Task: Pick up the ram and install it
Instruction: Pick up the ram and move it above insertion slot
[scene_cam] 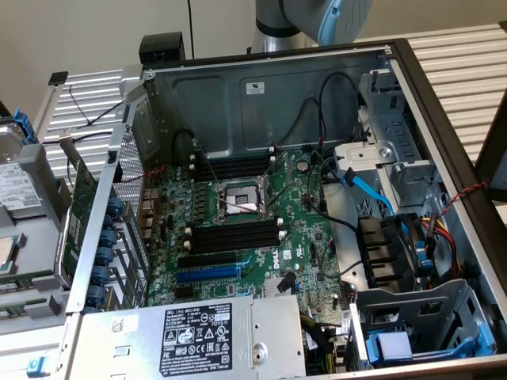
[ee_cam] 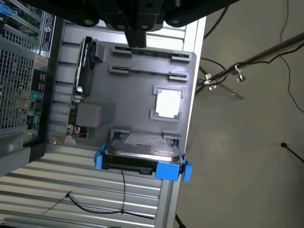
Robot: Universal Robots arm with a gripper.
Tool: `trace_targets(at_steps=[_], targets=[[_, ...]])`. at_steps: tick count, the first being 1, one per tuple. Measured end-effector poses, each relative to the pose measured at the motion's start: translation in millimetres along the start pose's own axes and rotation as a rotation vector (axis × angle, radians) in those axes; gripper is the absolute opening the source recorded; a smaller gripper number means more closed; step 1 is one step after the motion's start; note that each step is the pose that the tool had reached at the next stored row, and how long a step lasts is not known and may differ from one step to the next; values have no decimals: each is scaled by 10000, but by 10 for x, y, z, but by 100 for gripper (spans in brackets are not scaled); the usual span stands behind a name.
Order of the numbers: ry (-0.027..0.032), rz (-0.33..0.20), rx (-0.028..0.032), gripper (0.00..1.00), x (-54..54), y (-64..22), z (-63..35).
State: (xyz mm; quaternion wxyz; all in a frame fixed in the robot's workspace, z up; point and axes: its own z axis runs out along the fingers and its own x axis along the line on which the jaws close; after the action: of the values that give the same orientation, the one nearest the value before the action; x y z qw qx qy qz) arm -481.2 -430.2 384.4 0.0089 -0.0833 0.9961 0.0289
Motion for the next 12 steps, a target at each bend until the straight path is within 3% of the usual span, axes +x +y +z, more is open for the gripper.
trace_targets(at_steps=[12], targets=[[134,-2138,-51,11,0,0,0]])
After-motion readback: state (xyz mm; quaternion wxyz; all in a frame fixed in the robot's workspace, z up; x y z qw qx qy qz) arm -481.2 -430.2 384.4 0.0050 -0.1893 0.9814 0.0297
